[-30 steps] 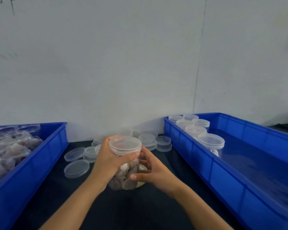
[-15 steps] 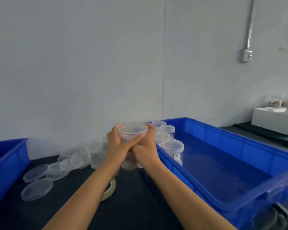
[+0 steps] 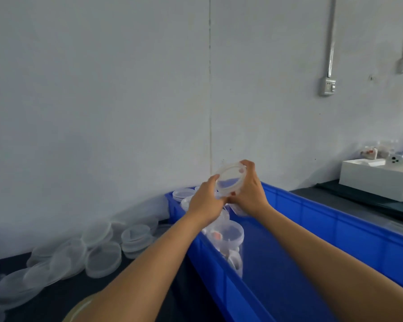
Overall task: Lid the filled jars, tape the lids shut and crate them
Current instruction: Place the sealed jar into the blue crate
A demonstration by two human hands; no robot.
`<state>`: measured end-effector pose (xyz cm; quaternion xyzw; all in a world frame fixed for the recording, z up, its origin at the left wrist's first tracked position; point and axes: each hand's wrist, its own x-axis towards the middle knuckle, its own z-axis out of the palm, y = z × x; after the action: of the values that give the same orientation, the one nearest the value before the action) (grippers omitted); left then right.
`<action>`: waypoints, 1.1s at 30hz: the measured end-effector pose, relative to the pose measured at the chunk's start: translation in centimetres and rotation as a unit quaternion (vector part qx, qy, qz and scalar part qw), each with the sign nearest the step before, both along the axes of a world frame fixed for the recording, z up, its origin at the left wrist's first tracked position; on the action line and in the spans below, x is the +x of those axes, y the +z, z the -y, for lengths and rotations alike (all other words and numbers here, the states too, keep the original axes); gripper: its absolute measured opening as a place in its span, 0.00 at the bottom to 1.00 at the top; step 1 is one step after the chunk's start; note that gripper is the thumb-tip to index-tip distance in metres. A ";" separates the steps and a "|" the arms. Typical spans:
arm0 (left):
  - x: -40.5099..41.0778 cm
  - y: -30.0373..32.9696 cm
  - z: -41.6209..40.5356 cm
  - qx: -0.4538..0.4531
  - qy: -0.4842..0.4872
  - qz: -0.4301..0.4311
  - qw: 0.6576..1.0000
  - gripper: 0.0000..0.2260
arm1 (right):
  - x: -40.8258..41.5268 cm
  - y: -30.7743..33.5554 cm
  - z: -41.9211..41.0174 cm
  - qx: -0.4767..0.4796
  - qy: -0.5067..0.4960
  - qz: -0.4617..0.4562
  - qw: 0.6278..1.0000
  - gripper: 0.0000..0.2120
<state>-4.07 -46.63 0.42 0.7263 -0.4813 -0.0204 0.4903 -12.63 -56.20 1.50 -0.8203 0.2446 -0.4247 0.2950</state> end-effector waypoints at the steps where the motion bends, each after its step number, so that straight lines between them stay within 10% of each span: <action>1: 0.4 -0.5 0.8 0.022 0.008 0.025 0.999 0.27 | 0.3 -0.5 0.9 0.015 -0.007 -0.007 1.000 0.46; 14: 2.2 -5.4 5.0 0.225 0.074 0.190 0.953 0.25 | 2.4 -7.3 4.9 0.279 0.024 -0.058 0.958 0.34; 33: 2.4 -3.3 1.2 0.283 0.019 0.153 0.947 0.19 | 1.8 -4.5 2.3 0.337 -0.035 -0.133 0.931 0.31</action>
<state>-1.69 -47.80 -2.93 0.8388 -0.5107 -0.0352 0.1851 -10.79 -58.47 -3.04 -0.7129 0.4386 -0.2139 0.5036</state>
